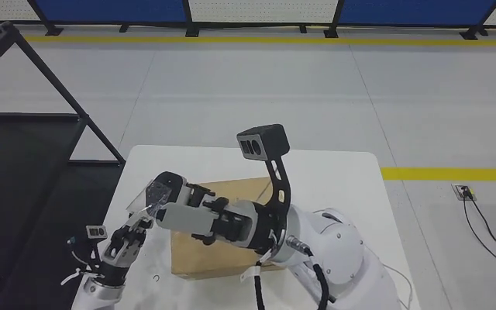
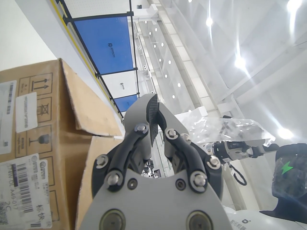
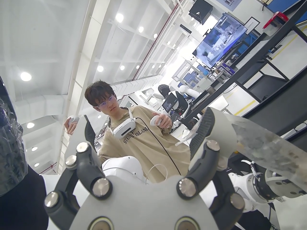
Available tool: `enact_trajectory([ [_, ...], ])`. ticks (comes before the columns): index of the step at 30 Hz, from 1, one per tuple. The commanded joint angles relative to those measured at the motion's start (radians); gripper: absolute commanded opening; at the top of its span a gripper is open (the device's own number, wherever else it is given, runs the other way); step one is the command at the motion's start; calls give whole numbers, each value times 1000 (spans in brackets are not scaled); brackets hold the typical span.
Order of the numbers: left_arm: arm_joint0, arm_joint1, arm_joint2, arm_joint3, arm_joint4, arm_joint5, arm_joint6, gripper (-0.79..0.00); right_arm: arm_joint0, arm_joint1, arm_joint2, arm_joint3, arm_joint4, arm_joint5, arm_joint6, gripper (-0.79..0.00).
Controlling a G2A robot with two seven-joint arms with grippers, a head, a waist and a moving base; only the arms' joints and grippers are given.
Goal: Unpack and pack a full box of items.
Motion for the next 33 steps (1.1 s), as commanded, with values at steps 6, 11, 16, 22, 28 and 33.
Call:
enact_trajectory([
  [6, 34, -2, 11, -15, -29, -60, -40, -135, 17, -7, -1, 15, 4, 7, -15, 0],
  [11, 51, -4, 22, -28, -5, -91, -48, 0, 30, -11, -1, 29, 14, 7, -15, 0],
  [16, 46, -8, 60, -29, 29, -116, -23, 0, 47, -17, -9, 43, 27, 6, -10, 0],
  [22, 29, -15, 95, -27, 28, -154, 9, 0, 69, -26, -28, 62, 35, 4, -8, 0],
  [28, 18, -19, 108, -29, 10, -196, 25, -197, 83, -34, -39, 76, 40, 6, -8, 0],
  [33, 5, -18, 112, -21, 48, -184, 17, -496, 86, -38, -39, 84, 45, 3, -4, 0],
])
